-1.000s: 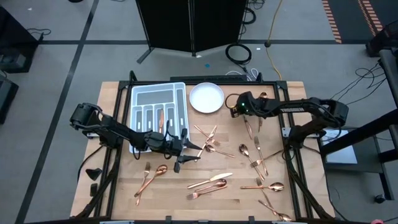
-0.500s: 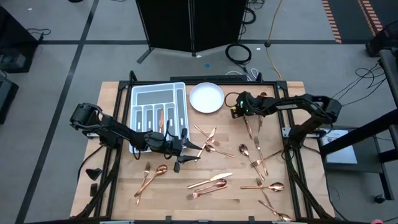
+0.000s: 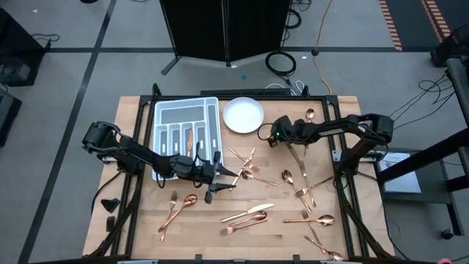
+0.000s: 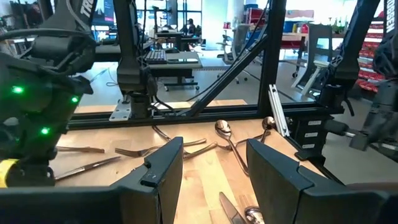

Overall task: Sort silverware
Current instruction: Put the knife on the silverware tray

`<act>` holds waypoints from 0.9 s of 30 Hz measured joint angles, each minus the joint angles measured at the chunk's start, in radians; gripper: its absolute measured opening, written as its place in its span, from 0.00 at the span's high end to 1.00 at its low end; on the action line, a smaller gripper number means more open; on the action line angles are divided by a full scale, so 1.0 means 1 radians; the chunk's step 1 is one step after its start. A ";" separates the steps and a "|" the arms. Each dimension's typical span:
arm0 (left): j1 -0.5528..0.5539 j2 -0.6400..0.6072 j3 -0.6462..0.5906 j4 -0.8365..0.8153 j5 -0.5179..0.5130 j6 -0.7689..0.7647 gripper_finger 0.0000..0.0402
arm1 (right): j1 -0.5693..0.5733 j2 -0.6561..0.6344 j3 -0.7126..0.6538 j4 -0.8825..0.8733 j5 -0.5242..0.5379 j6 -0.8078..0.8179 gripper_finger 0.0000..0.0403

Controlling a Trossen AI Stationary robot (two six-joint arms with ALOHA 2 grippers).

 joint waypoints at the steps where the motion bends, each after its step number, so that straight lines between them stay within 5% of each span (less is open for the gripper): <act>1: 0.000 0.000 0.000 -0.008 0.000 0.000 0.57 | 0.014 0.000 0.000 0.015 -0.004 0.000 0.92; 11: 0.003 -0.029 0.000 -0.116 0.000 -0.021 0.57 | 0.139 0.010 0.025 0.168 -0.174 0.048 0.94; 19: 0.042 -0.137 0.000 -0.427 -0.141 -0.132 0.57 | 0.179 0.013 0.050 0.193 -0.179 0.034 0.94; 27: 0.112 -0.148 0.000 -0.471 -0.164 -0.167 0.57 | 0.178 0.009 0.125 0.195 -0.153 -0.067 1.00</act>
